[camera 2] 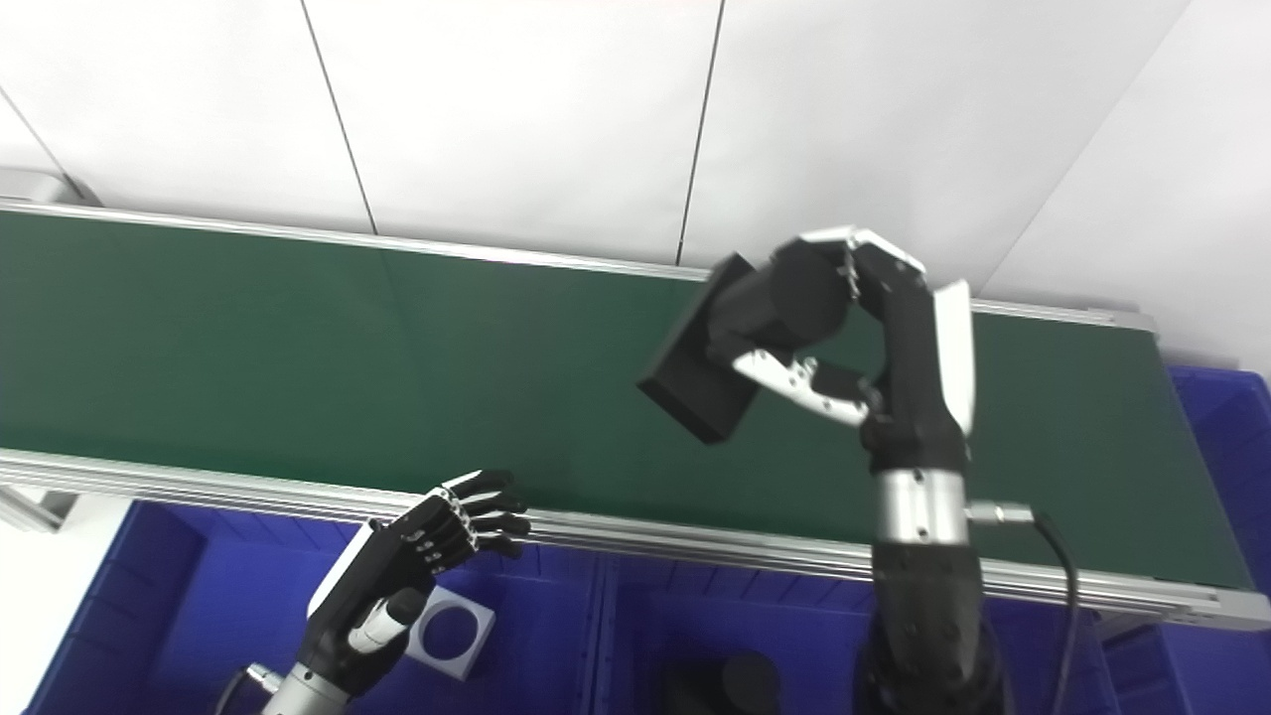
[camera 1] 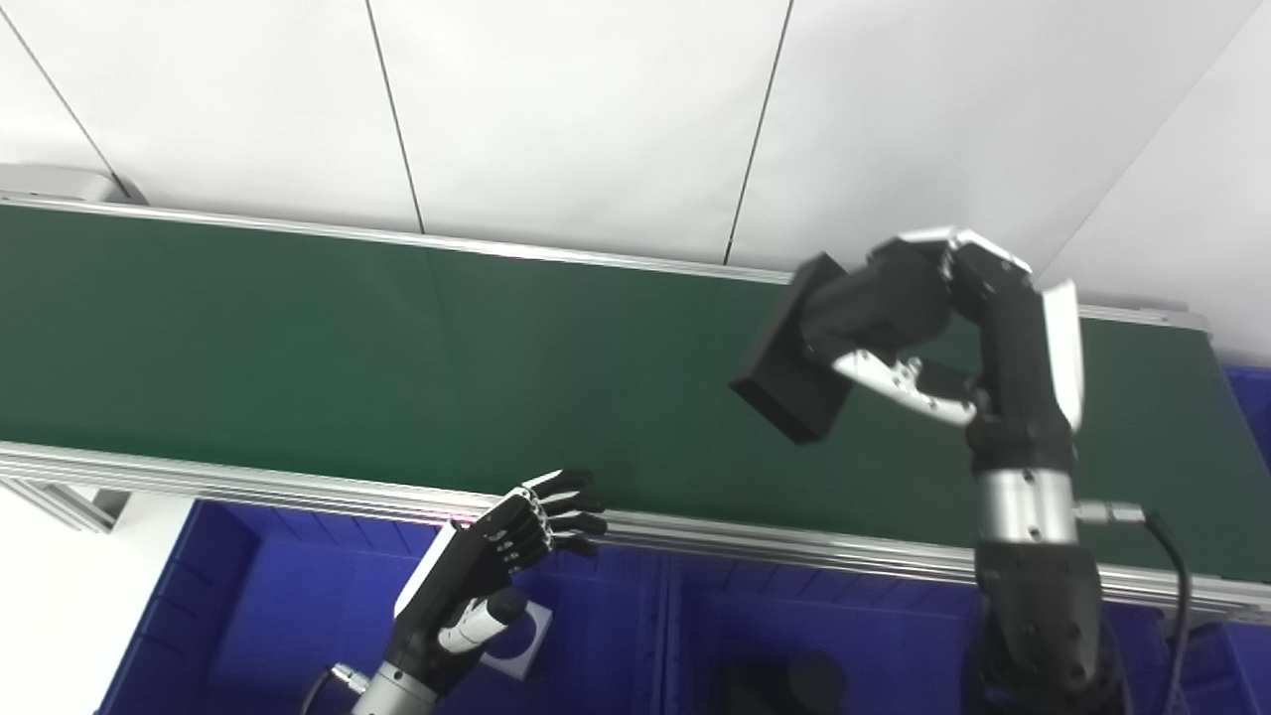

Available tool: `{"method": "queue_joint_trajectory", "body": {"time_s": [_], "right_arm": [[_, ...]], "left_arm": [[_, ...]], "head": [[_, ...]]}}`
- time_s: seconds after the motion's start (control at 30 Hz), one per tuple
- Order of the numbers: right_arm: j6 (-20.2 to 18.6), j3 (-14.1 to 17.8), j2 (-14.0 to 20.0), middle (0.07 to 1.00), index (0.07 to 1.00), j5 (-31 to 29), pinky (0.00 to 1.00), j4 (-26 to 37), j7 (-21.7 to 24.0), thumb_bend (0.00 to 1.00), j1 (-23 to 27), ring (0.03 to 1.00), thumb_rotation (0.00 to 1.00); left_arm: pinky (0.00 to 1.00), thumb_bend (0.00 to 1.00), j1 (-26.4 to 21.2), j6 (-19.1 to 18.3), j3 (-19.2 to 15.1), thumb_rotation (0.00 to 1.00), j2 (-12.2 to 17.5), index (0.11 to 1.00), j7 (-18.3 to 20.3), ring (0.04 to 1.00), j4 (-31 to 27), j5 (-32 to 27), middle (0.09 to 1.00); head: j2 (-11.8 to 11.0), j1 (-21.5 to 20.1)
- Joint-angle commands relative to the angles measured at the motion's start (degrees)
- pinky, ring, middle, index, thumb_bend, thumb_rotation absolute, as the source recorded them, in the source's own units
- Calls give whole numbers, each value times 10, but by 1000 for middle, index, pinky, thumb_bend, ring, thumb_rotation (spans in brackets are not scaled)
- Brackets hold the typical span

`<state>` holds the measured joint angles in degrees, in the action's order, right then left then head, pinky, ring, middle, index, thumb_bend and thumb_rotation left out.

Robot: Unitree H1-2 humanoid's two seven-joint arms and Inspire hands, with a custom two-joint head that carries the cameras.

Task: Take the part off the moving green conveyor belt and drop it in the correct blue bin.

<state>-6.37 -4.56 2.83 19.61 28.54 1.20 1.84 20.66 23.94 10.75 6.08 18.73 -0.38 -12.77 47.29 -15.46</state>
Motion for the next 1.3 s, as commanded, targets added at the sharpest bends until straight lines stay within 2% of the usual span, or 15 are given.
{"method": "queue_joint_trajectory", "body": {"time_s": [0.0,0.27,0.5,0.67,0.97,1.27], "right_arm": [[12,7,-1,505,497,-10,404,33,-5,518,-8,438,0],[14,19,-6,517,499,-1,381,67,-12,517,-92,432,0],[23,27,-22,507,512,15,376,59,-35,517,-162,421,0],[50,28,-35,510,509,16,380,31,-58,517,-197,422,0],[61,17,-49,504,523,28,373,-14,-79,516,-220,415,0],[76,8,-47,512,514,34,370,-73,-91,516,-211,417,0]], "left_arm": [[634,873,-6,6,-3,720,6,828,10,711,-8,-17,763],[637,854,-11,5,-15,700,23,829,28,710,-5,-51,760],[639,833,-21,11,-31,681,33,828,52,708,15,-81,756],[640,828,-27,6,-41,665,41,824,65,708,24,-100,754],[637,833,-28,-11,-55,650,47,826,76,707,20,-117,750],[643,848,-24,-32,-60,666,54,824,88,708,0,-128,748]], "head": [[0,-8],[6,-64],[13,-102],[18,-126],[23,-157],[34,-188]]}}
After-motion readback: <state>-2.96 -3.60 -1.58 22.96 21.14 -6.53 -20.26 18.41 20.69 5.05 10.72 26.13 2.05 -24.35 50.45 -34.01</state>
